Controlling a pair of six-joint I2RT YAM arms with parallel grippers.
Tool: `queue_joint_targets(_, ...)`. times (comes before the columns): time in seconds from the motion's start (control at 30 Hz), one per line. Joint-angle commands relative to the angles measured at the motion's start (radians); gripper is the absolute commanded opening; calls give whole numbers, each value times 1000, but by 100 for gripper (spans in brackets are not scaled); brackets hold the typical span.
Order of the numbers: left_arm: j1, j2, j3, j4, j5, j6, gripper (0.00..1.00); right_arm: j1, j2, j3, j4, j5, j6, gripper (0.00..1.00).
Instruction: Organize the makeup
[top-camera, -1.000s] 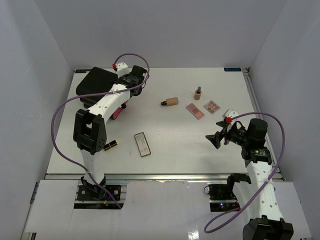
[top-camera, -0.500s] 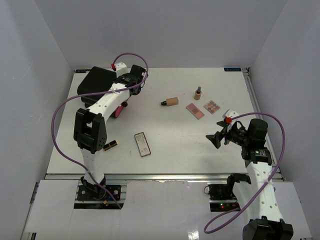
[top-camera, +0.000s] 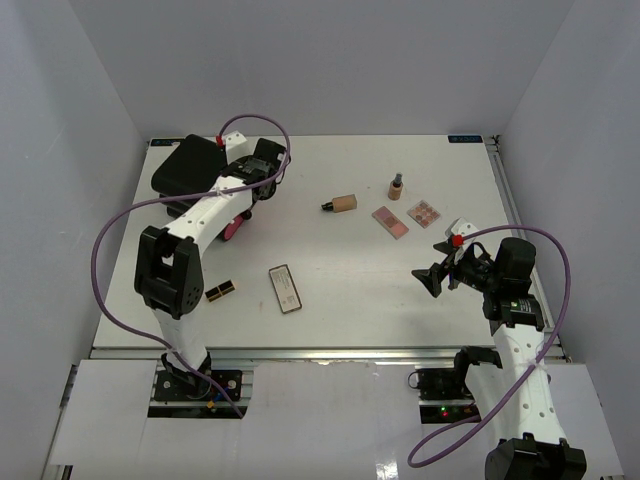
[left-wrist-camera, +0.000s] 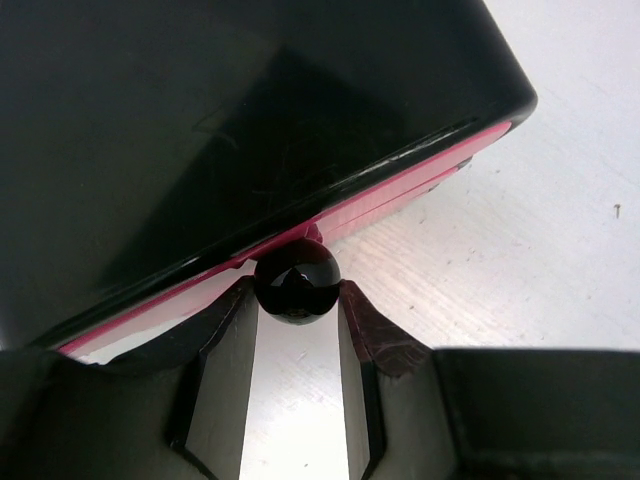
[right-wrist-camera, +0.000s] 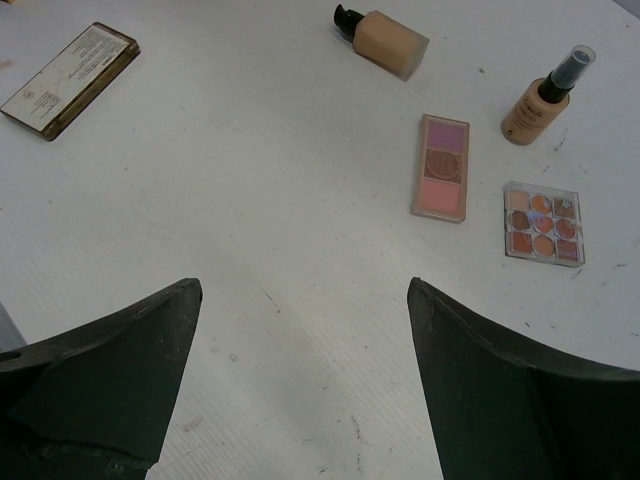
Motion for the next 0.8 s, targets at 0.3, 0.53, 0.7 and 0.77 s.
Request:
queue_joint_targets(0.3, 6, -202, -108, 16, 83, -34, 28, 0, -12, 8, 34, 2, 6, 90)
queue_joint_targets(0.53, -44, -236, -139, 15, 238, -59, 26, 0, -14, 8, 34, 1, 6, 90)
queue_joint_targets(0.7, -75, -284, -187, 18, 294, -82, 27, 0, -13, 8, 34, -1, 6, 90)
queue_joint_targets(0.77, -83, -298, -198, 20, 309, -85, 28, 0, -14, 6, 34, -2, 6, 90)
